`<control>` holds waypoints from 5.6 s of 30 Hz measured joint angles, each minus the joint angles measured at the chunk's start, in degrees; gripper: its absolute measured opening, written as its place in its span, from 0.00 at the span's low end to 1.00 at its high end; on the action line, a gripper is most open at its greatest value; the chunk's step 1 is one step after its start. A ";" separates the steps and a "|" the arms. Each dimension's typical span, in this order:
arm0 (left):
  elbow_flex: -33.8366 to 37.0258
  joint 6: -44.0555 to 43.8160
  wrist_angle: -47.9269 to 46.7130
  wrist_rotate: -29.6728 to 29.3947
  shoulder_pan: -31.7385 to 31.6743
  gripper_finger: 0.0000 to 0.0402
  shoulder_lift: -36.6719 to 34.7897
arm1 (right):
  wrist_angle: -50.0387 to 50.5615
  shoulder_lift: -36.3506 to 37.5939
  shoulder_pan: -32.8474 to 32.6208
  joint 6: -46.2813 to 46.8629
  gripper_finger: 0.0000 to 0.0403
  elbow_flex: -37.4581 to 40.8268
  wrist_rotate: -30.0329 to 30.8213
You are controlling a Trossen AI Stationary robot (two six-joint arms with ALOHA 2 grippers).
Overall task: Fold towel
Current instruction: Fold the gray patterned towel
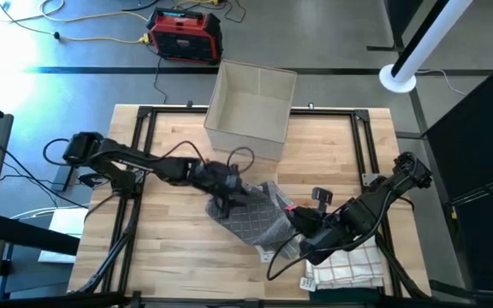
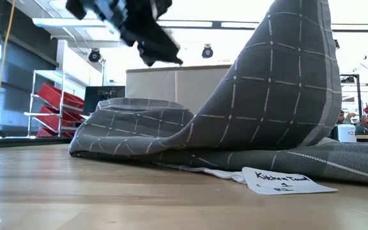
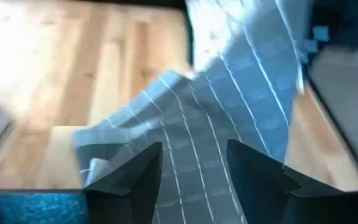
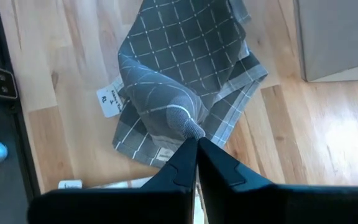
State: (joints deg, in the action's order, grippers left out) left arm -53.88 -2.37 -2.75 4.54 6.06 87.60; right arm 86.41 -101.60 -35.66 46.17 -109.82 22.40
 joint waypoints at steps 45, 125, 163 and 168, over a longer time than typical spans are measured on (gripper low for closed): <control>-1.36 -7.00 -4.25 -7.75 -2.05 0.03 11.22 | 2.06 0.00 0.03 1.25 0.00 0.02 2.96; 31.03 -36.43 -17.38 12.61 12.63 0.50 -32.34 | -10.14 -15.45 10.26 -24.41 0.00 0.09 -16.90; 29.67 -23.71 -25.80 -3.31 8.56 0.31 -26.35 | -9.91 -15.43 11.30 -22.84 0.00 0.09 -13.86; 29.67 -22.80 -24.76 0.43 7.77 0.03 -25.17 | -9.90 -15.43 11.30 -23.00 0.00 0.09 -13.79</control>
State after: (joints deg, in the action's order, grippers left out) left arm -24.21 -25.17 -27.51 4.97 13.82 62.43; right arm 76.51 -117.03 -24.36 23.17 -109.73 8.62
